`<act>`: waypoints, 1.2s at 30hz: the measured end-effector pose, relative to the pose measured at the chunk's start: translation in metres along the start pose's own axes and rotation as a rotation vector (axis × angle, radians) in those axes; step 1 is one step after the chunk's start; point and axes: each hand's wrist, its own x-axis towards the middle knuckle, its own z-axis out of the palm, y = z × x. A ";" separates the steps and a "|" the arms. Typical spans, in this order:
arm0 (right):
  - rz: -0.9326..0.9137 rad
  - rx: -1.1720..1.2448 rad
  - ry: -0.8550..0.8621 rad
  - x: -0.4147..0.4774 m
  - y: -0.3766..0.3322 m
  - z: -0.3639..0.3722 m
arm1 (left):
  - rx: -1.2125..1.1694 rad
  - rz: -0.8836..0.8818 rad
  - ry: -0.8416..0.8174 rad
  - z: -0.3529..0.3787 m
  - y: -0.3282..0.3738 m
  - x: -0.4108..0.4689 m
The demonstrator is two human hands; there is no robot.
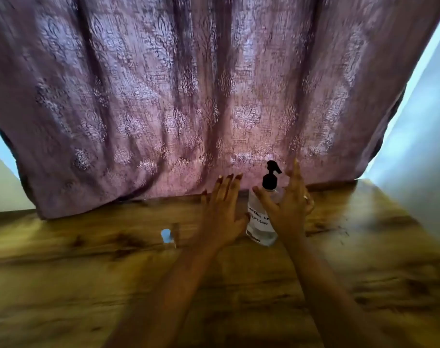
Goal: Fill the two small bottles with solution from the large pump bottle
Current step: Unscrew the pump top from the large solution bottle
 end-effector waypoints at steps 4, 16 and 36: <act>-0.013 0.124 -0.099 -0.006 0.018 0.009 | -0.232 0.049 -0.010 0.028 0.002 0.002; -0.026 0.277 -0.090 -0.018 0.054 0.030 | -0.702 0.076 0.075 0.086 -0.004 -0.012; -0.276 0.515 0.028 -0.127 0.042 -0.019 | -1.125 0.205 0.092 0.086 0.019 -0.121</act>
